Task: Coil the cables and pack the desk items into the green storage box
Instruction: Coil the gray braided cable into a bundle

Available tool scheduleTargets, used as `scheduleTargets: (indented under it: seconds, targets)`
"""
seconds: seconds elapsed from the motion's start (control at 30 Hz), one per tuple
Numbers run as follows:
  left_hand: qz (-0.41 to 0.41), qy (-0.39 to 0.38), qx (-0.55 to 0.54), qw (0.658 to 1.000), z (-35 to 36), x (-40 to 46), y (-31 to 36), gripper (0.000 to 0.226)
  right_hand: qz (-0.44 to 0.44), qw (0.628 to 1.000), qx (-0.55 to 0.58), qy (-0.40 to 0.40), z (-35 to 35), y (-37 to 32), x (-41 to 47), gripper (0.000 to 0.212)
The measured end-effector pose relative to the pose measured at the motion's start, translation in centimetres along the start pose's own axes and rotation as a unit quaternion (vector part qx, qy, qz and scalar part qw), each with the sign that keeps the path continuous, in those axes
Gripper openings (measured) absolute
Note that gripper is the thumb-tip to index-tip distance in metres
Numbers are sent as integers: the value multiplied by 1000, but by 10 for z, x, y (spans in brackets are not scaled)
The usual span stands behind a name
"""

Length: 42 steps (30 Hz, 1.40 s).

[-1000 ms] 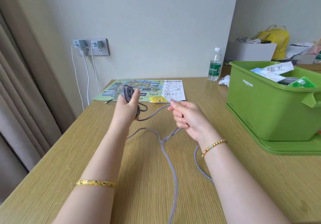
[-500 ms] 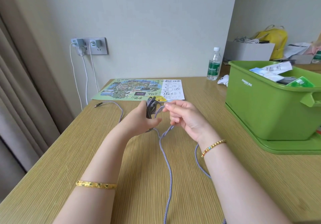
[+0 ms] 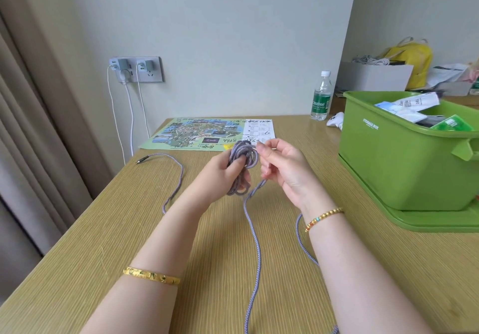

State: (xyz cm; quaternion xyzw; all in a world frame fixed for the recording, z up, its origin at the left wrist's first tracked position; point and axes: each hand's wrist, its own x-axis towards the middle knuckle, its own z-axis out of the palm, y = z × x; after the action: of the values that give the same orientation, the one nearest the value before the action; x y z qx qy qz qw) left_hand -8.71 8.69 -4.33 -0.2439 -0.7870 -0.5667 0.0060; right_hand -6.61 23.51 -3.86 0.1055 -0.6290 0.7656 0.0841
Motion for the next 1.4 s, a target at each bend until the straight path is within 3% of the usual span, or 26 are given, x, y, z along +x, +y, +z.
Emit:
scheduleTargets:
  seconds: [0.13,0.37,0.5,0.6,0.73,0.87,1.0,1.13,1.3,1.4]
  targets:
    - [-37,88,-31,995,0,2,-2,29,69,993,-13,-96,-5,-1,-2,11]
    - [-122,233,-197,945,-12,10,-8,29,126,953,-186,-203,-3,6,-4,13]
    - [-128,223,-330,908,-16,11,-2,29,129,921,-299,-214,2,13,-6,15]
    - [-131,172,-384,898,-22,8,-1,28,129,949,-190,-216,5,14,-5,6]
    - [-121,113,-397,903,-25,5,-1,26,164,942,-150,-252,0,13,-5,17]
    - [-98,85,-415,900,-26,4,1,25,188,953,-207,-120,-2,17,0,21]
    - [-86,77,-435,893,-22,4,2,28,220,955,-195,32,-5,26,6,20]
    - [-88,138,-435,885,-23,6,5,21,258,938,-219,81,-10,31,7,17]
    - [-37,132,-507,851,-29,4,3,25,238,927,-244,154,-21,37,12,20]
    - [-59,136,-468,871,-29,5,1,24,215,912,-280,208,-31,42,15,25]
